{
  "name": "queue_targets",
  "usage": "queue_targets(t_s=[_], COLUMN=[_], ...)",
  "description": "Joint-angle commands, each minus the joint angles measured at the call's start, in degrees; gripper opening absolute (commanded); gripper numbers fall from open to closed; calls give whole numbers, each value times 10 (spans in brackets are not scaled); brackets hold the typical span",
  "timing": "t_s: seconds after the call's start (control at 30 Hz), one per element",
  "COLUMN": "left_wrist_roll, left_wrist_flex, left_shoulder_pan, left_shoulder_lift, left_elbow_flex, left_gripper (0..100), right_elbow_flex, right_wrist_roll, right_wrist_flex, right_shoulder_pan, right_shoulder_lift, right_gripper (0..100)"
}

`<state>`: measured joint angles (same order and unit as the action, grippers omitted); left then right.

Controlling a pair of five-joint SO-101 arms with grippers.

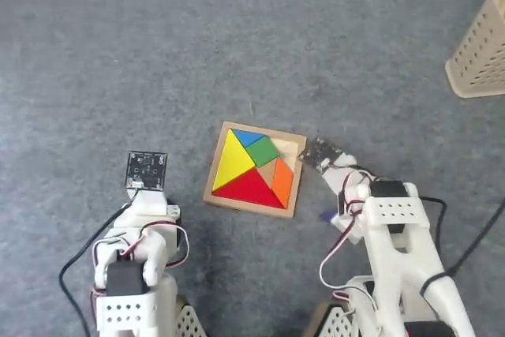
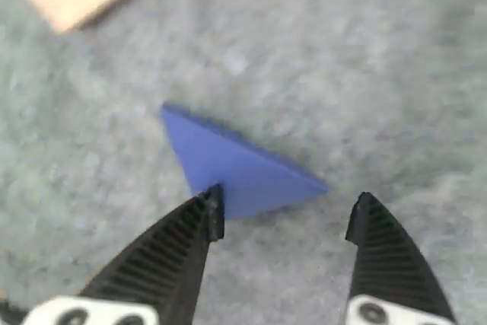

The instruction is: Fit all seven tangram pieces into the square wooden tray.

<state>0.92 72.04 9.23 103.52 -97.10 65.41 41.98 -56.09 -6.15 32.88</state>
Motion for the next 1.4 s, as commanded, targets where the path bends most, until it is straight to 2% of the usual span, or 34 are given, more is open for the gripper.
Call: queue_targets(t_s=[0.0,0.1,0.3,0.4,0.57,0.7,0.83,1.07,1.23,1.37], left_wrist_roll=[2,2,2,2,2,2,2,2,2,2], left_wrist_flex=[4,4,4,4,4,4,4,4,4,4], left_shoulder_pan=[-3,-3,-3,-4,-3,-3,-3,-3,-3,-3], left_shoulder_lift=[11,11,11,11,11,11,11,11,11,11], left_elbow_flex=[6,6,6,6,6,6,6,6,6,6], left_gripper=[17,17,17,17,17,17,17,17,17,17], right_elbow_flex=[-7,-39,-151,-145,-96,-91,-90,-126,-155,-183], right_wrist_roll=[-69,-135,-345,-410,-527,-620,-633,-671,-672,-670], right_wrist_flex=[25,20,-88,-90,-88,-51,-49,-42,-42,-42], right_shoulder_pan=[-30,-42,-41,-46,-101,-112,-111,-109,-107,-73], right_shoulder_lift=[20,20,20,19,19,19,-8,-140,-211,-242], right_gripper=[267,267,243,195,192,192,192,192,191,191])
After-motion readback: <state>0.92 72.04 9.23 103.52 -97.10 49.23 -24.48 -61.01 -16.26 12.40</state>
